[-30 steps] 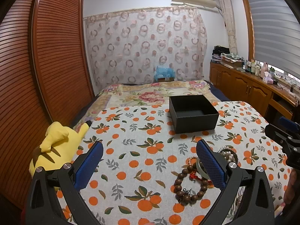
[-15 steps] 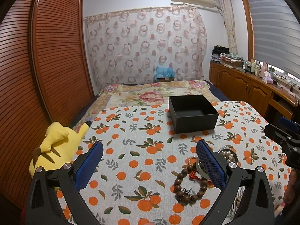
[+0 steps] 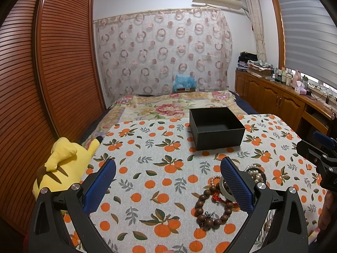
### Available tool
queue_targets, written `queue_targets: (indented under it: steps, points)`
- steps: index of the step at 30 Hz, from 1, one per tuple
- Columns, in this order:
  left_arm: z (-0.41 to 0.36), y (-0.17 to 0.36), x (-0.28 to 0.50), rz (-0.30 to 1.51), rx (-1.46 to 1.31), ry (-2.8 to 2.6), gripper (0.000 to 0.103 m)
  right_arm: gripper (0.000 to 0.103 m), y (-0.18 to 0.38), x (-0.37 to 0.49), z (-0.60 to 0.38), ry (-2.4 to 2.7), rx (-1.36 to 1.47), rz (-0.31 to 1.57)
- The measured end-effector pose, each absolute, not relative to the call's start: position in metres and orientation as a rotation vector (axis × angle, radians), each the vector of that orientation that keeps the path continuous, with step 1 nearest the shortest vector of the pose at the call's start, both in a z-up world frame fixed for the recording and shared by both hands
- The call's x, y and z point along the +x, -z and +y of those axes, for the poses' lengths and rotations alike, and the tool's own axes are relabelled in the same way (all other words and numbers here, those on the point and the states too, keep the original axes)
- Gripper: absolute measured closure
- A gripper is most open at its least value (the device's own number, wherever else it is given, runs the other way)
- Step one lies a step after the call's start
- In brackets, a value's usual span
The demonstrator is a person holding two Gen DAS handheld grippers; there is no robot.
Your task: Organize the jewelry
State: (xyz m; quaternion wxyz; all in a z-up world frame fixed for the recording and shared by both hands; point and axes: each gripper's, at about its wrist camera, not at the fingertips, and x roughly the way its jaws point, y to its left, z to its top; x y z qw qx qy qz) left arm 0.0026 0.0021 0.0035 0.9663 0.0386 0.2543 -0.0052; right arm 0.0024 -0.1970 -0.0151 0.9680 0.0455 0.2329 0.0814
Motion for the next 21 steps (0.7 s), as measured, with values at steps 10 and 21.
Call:
queue_targets:
  steps: [10, 21]
  points:
    - [0.007, 0.004, 0.004, 0.538, 0.078, 0.017, 0.007, 0.002, 0.022, 0.007, -0.199, -0.188, 0.089, 0.493]
    - [0.003, 0.040, 0.022, 0.650, 0.085, 0.097, 0.007, 0.008, 0.055, 0.019, -0.195, -0.318, 0.012, 0.608]
